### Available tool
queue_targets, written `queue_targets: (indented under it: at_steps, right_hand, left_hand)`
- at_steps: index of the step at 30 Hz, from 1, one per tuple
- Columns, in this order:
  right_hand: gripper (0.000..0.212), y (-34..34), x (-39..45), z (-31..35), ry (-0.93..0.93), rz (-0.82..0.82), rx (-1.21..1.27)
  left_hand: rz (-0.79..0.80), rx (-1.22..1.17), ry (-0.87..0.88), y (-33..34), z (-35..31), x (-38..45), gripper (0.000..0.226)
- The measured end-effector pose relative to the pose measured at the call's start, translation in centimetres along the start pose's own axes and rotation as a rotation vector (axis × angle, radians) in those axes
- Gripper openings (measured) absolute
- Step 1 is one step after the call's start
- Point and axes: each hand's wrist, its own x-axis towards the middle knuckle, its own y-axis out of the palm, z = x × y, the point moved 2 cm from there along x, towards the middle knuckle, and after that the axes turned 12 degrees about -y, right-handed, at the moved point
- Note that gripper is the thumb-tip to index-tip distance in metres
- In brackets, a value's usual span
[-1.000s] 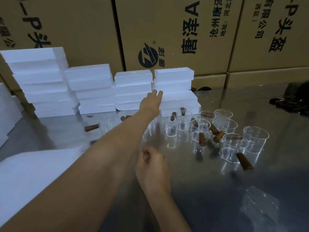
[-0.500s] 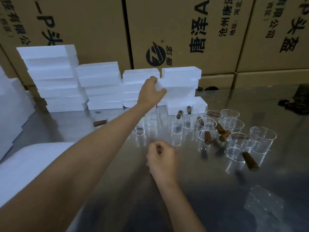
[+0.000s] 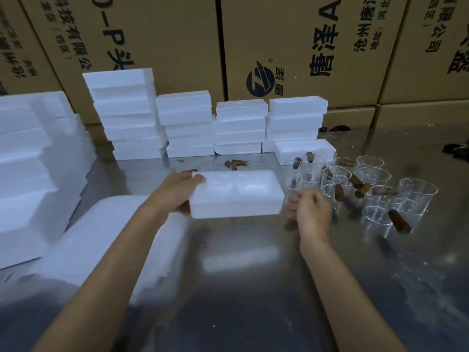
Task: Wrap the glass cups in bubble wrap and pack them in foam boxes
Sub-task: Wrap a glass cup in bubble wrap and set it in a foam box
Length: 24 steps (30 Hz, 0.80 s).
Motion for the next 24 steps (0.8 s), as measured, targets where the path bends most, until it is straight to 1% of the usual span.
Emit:
queue_targets:
  at_steps: [2,4,5,7,8,9,11,13,15,16,17,18,20,22,24]
  right_hand:
    - [0.03,-0.4,-0.2,0.1,0.019,-0.021,0.014]
    - [0.027,-0.8,-0.3,0.0,0.033,-0.023,-0.021]
    - [0.025,-0.9,-0.3,0.0,0.028,-0.016,-0.054]
    - [0.019,-1.2,-0.3,0.1,-0.037,-0.009,-0.128]
    - [0.015,-1.4,-0.2,0.4,-0.097,-0.013,-0.186]
    - [0.011,-1.7,-0.2,0.7,-0.169,-0.031,-0.249]
    - [0.007,-2.6,-0.3,1.5,-0.306,-0.113,-0.354]
    - [0.006,-3.7,-0.3,1.8,-0.392,-0.228,-0.414]
    - [0.008,-4.6,0.2,1.6,-0.409,-0.319,-0.46]
    - [0.011,-4.9,0.5,1.4,-0.397,-0.332,-0.473]
    - [0.015,-5.1,0.8,1.3,-0.371,-0.32,-0.487]
    - [0.019,-5.2,1.2,1.1,-0.339,-0.288,-0.501]
    - [0.028,-5.1,1.7,0.9,-0.288,-0.218,-0.526]
    - [0.038,-5.0,2.0,0.6,-0.244,-0.186,-0.56]
    - [0.038,-4.9,2.3,0.6,-0.199,-0.179,-0.623]
  left_hand:
    - [0.078,0.106,0.016,0.6,1.3,-0.6,0.01]
    - [0.098,0.2,0.041,1.5,1.8,-1.1,0.01]
    - [0.091,0.249,0.063,1.9,1.9,-1.4,0.018]
    - [0.054,0.313,0.104,2.5,2.2,-1.6,0.043]
    - [0.028,0.32,0.126,2.6,2.2,-1.8,0.05]
    - [0.004,0.304,0.153,2.5,2.1,-1.9,0.051]
    - [-0.055,0.218,0.235,1.9,1.6,-2.2,0.043]
    - [-0.176,0.193,0.334,0.5,1.0,-2.5,0.03]
    - [-0.356,0.316,0.384,-1.5,0.8,-2.9,0.021]
    - [-0.414,0.381,0.364,-2.6,0.9,-2.8,0.016]
    - [-0.427,0.439,0.314,-3.7,1.2,-2.6,0.01]
    - [-0.399,0.486,0.249,-4.5,1.7,-2.4,0.005]
    - [-0.267,0.544,0.138,-5.4,2.7,-2.0,0.011]
    - [-0.16,0.539,0.097,-5.5,3.5,-1.8,0.017]
    - [-0.089,0.545,0.089,-5.4,3.8,-1.8,0.023]
